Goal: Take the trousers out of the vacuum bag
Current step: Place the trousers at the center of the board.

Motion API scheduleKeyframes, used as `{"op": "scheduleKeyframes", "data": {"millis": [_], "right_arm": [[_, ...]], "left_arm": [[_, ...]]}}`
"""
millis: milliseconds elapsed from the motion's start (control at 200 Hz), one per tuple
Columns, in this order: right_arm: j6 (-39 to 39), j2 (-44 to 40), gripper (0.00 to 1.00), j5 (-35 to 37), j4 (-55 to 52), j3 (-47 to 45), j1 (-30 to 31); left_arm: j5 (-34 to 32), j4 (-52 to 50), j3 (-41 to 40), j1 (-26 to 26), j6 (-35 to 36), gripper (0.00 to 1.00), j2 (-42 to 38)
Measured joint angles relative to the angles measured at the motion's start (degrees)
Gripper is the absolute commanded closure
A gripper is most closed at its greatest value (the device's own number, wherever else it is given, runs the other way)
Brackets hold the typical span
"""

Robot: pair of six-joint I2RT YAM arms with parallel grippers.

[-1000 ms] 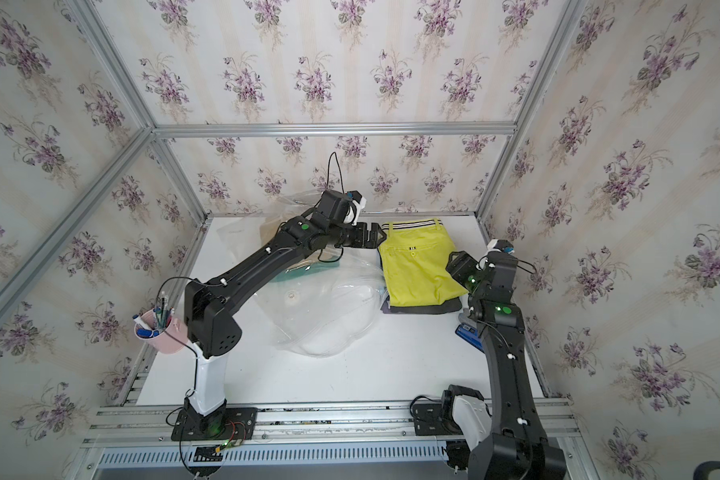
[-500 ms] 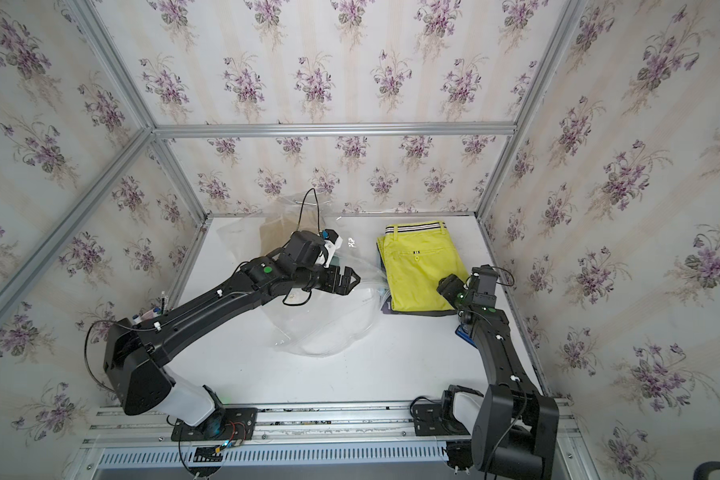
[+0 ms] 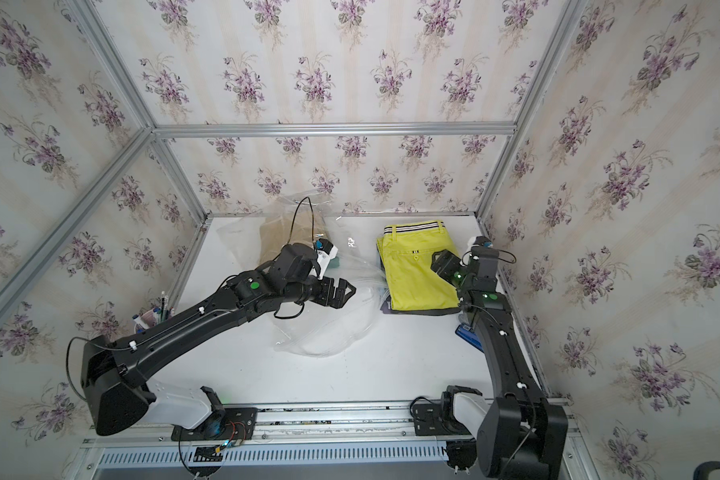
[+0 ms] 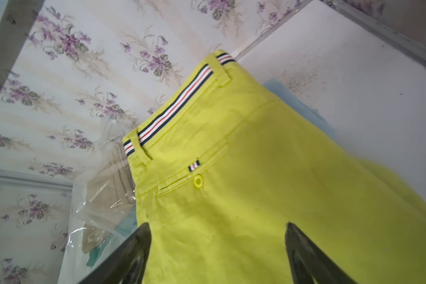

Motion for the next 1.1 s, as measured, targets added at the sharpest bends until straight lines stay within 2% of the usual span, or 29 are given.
{"op": "scheduleKeyframes", "data": {"millis": [175,410,664,939,1099], "right_arm": [[-4.44,8.13,0.09,6.6,-0.55,7.5,8.72],[-11.52,20.15,0.03,16.28,-1.81,16.31,13.94],[-18.71,30.18,0.02,24.04,-2.43,22.69,14.25],[-21.49,37.07,0.02,26.23,-1.73,24.13,14.32],[-21.46,37.59,0.03,27.28,-1.44,24.72,14.47]], "left_arm": [[-1.84,-0.42,-4.39,-0.92,-0.02,0.0,-5.75],[-5.27,-2.97,-11.08,-1.64,-0.72,0.0,-13.25],[-7.06,-4.57,-15.5,-2.05,-2.51,0.0,-15.82],[-11.52,-6.14,-15.32,-6.1,-3.26,0.0,-13.7],[-14.95,-8.24,-15.3,-8.28,-3.87,0.0,-12.13]]}}
